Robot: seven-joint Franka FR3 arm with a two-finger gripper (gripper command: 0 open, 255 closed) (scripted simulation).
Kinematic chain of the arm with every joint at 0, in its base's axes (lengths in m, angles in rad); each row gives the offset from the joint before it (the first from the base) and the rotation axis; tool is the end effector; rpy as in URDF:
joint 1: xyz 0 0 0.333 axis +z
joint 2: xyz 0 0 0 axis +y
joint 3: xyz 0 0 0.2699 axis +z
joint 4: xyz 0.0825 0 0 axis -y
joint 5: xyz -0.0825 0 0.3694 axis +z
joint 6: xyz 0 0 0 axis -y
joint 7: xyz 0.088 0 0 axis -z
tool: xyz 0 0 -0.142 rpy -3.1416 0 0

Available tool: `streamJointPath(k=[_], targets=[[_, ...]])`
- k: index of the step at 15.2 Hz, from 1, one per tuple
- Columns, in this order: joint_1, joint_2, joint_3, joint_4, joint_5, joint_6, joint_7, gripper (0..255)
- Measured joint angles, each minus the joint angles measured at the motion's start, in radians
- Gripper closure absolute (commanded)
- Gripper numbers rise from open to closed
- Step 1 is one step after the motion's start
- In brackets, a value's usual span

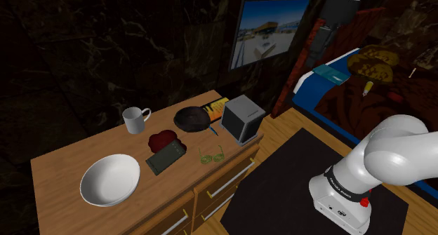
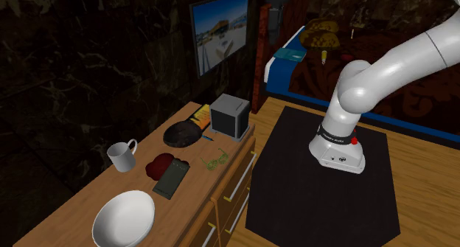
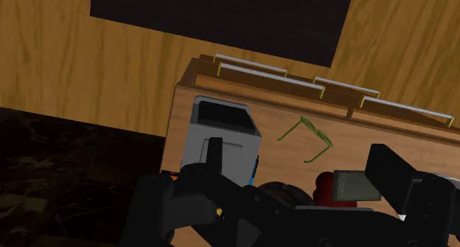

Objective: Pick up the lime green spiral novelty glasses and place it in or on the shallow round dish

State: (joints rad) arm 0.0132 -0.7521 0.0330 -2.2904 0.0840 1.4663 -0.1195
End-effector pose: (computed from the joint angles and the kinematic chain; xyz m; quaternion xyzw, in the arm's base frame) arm 0.3191 0.0291 0.5331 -0.9956 -0.0807 0.0348 0.0321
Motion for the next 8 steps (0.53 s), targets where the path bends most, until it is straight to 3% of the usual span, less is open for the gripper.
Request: streamJointPath(k=[3, 8], targets=[[0.011, 0.014, 0.005, -0.023, 0.002, 0.036, -0.018, 0], [0.054, 0.089, 0.027, -0.104, 0.012, 0.191, -0.088, 0]])
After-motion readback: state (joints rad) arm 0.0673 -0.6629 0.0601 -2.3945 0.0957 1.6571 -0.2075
